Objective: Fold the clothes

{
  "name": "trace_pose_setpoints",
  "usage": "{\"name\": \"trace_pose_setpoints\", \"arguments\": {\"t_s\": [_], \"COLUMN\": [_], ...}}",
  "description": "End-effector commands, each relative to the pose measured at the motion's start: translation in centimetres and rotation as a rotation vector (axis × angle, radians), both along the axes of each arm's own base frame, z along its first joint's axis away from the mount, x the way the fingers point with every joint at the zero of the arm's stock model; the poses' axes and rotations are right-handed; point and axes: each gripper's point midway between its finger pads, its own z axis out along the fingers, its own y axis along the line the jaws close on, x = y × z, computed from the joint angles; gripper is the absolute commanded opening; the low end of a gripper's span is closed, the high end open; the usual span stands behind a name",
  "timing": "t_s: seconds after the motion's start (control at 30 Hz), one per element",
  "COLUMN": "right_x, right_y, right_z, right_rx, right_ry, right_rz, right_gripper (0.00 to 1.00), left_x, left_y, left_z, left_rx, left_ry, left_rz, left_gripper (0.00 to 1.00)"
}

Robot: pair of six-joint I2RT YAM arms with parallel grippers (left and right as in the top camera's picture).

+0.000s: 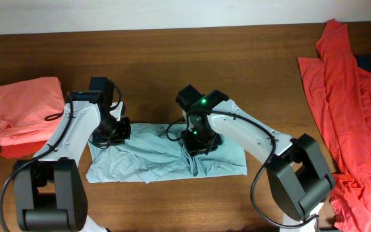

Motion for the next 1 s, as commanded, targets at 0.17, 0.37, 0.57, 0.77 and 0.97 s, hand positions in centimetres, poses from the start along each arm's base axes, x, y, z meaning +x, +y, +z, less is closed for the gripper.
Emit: {"name": "trace_pose_setpoints", "arguments": {"t_s": [0.17, 0.37, 0.57, 0.77, 0.97], "right_x": [0.5, 1.9, 2.5, 2.4, 2.9], "right_y": [-4.9, -7.1, -8.3, -7.8, -6.7], "right_z": [2.4, 1.2, -0.8, -2.0, -3.2], "right_rx": [-0.212, -0.307, -0.328, -0.307, -0.261], "right_ry": [-0.102, -0.133, -0.097, -0.09, -0.084], "right_rz": [-0.032, -0.083, -0.116, -0.117, -0.115], "right_gripper": [0.3, 0.17, 0.16, 0.16, 0.15], "left_x": [0.0, -0.1, -0.2, -0.2, -0.2], "left_y": [0.3, 0.3, 0.3, 0.3, 0.4], "left_z": [0.6, 0.6, 0.6, 0.6, 0.6], "left_rx": [0.018, 0.019, 0.019, 0.019, 0.024], "left_ry": [-0.018, -0.012, -0.011, -0.011, -0.011], "left_rz": [0.008, 0.008, 0.008, 0.008, 0.008], "left_gripper": [0.05, 0.06, 0.06, 0.06, 0.06]}}
